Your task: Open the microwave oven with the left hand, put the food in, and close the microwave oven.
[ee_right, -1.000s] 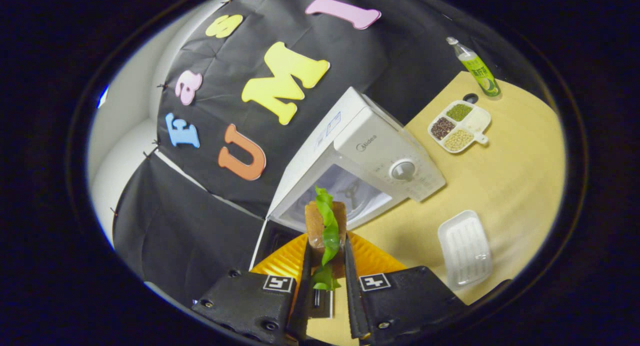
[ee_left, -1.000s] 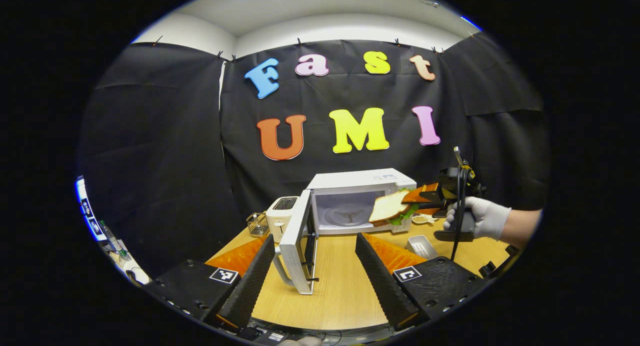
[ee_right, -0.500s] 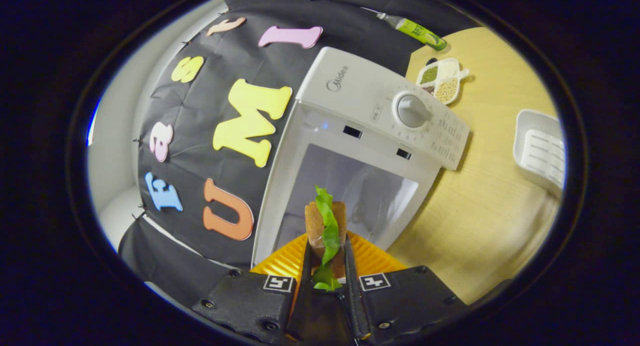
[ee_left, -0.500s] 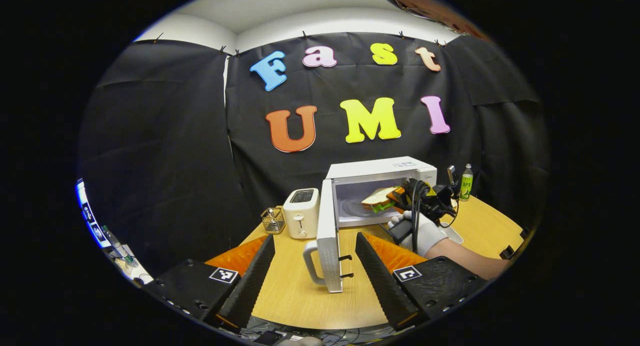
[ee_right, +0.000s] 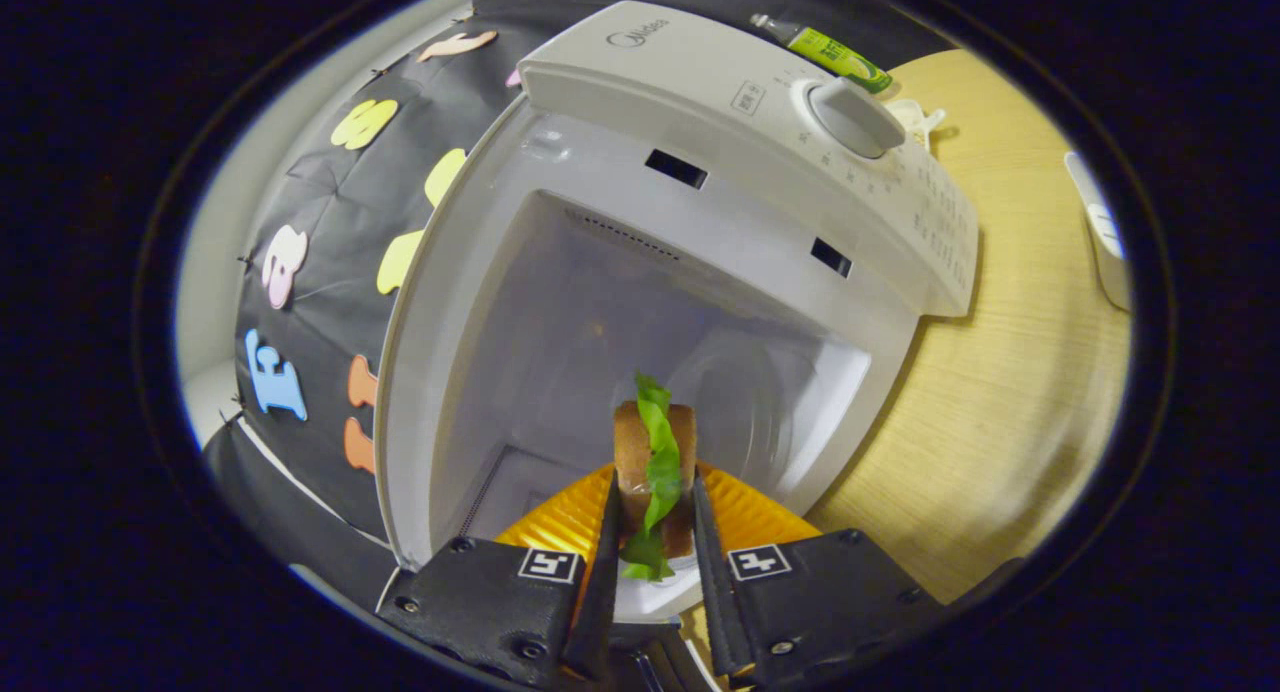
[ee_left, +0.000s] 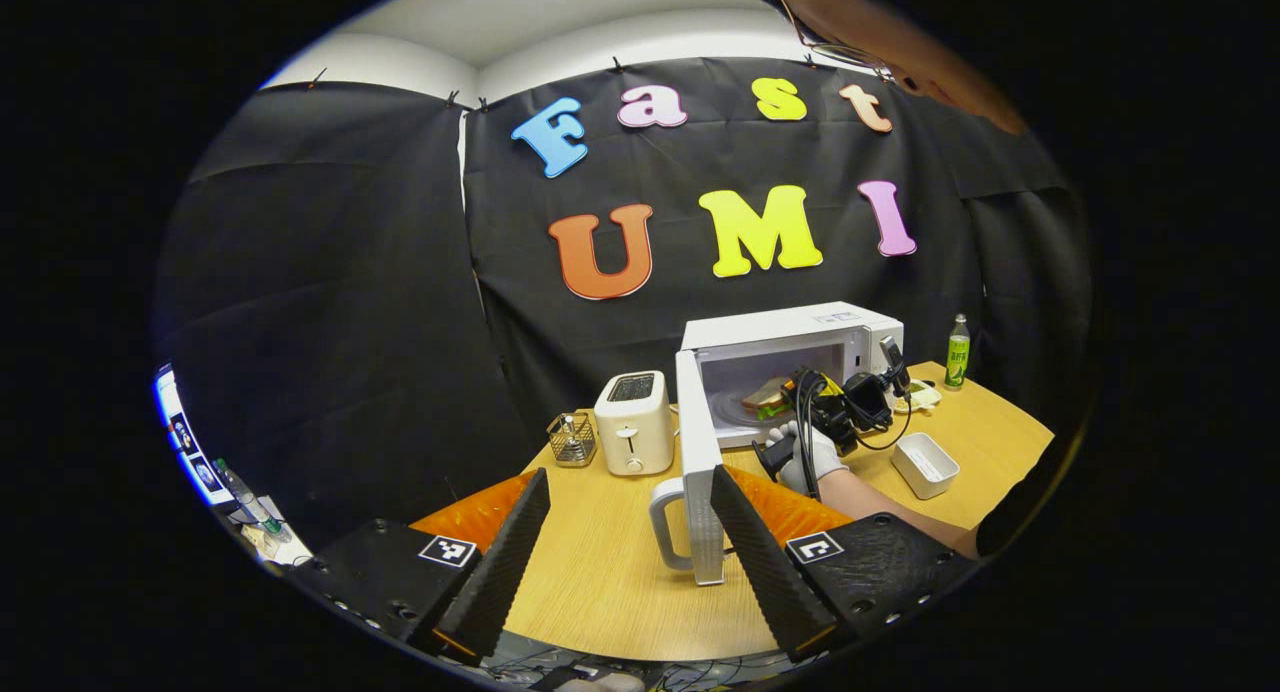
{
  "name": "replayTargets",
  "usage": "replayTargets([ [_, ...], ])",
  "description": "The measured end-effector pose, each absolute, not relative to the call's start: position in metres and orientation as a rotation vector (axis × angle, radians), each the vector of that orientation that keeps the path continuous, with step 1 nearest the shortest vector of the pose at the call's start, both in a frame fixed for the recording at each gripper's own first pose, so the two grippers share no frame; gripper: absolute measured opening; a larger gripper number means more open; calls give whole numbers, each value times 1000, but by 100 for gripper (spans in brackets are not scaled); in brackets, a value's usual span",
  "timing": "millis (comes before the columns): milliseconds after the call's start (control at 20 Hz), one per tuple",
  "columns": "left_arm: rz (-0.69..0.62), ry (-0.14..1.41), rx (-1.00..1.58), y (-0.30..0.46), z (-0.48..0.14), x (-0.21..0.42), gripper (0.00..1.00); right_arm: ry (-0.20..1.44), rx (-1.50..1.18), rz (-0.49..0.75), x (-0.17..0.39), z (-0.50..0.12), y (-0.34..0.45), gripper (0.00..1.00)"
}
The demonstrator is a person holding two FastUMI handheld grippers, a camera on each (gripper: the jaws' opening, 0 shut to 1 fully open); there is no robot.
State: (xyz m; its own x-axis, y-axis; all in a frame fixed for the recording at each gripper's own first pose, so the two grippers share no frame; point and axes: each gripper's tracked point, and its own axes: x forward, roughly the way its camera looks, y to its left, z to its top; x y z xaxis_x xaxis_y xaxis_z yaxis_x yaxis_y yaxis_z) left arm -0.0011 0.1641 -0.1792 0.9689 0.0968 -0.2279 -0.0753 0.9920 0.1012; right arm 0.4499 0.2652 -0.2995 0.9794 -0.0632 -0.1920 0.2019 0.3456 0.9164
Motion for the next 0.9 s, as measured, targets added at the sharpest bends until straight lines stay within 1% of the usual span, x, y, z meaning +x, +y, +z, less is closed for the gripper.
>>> replayTargets([
  [100, 87, 233, 86, 165, -179, -3, 97, 178, 1084, -195, 453, -311, 267, 31],
  [150, 84, 228, 82, 164, -178, -3, 96, 231, 1023, -193, 450, -320, 269, 45],
  [200, 86, 225, 79, 163, -177, -3, 97, 254, 970, -191, 447, -323, 269, 54],
  [250, 86, 225, 74, 165, -176, -2, 97, 255, 917, -194, 446, -322, 268, 77],
  [300, 85, 225, 70, 165, -177, 0, 96, 263, 845, -196, 443, -321, 267, 71],
  [400, 86, 221, 65, 165, -175, 2, 96, 301, 698, -173, 441, -322, 267, 89],
  [500, 92, 205, 58, 165, -171, 1, 96, 312, 686, -129, 447, -320, 279, 89],
  [550, 94, 199, 54, 165, -169, 0, 96, 333, 631, -113, 445, -319, 283, 89],
  [600, 95, 201, 53, 164, -169, 0, 97, 347, 570, -105, 441, -315, 285, 91],
  [650, 98, 197, 58, 163, -169, -1, 96, 341, 524, -92, 435, -312, 284, 100],
  [700, 94, 189, 59, 161, -167, -1, 97, 318, 464, -108, 432, -310, 278, 100],
  [750, 89, 191, 55, 158, -165, -2, 97, 324, 416, -133, 432, -311, 269, 92],
  [800, 85, 186, 55, 157, -163, -2, 96, 346, 399, -124, 431, -316, 268, 90],
  [850, 90, 174, 57, 157, -160, -1, 97, 379, 403, -105, 429, -322, 271, 91],
  [900, 91, 168, 55, 159, -158, -2, 96, 402, 423, -87, 427, -329, 271, 100],
])
